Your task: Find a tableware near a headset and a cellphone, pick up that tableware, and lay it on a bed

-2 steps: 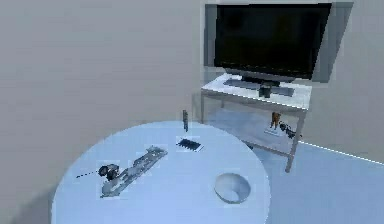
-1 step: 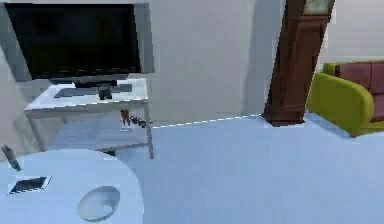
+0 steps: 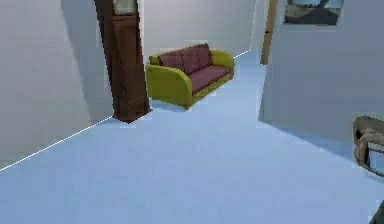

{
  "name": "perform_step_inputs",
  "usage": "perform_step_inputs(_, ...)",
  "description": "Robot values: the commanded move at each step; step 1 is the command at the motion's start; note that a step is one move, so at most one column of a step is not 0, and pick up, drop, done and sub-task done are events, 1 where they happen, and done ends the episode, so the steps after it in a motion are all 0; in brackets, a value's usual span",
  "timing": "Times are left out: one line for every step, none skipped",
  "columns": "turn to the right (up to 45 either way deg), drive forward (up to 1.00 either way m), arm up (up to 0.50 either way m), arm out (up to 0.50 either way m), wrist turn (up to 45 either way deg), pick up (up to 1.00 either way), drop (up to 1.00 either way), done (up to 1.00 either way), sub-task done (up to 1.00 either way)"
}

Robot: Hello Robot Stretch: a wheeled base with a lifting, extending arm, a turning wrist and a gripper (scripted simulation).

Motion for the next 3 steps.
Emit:
perform_step_inputs(45.0,0.00,0.00,0.00,0.0,0.00,0.00,0.00,0.00)
perform_step_inputs(42.0,0.00,0.00,0.00,0.0,0.00,0.00,0.00,0.00)
perform_step_inputs(0.0,0.15,0.00,0.00,0.0,0.00,0.00,0.00,0.00)
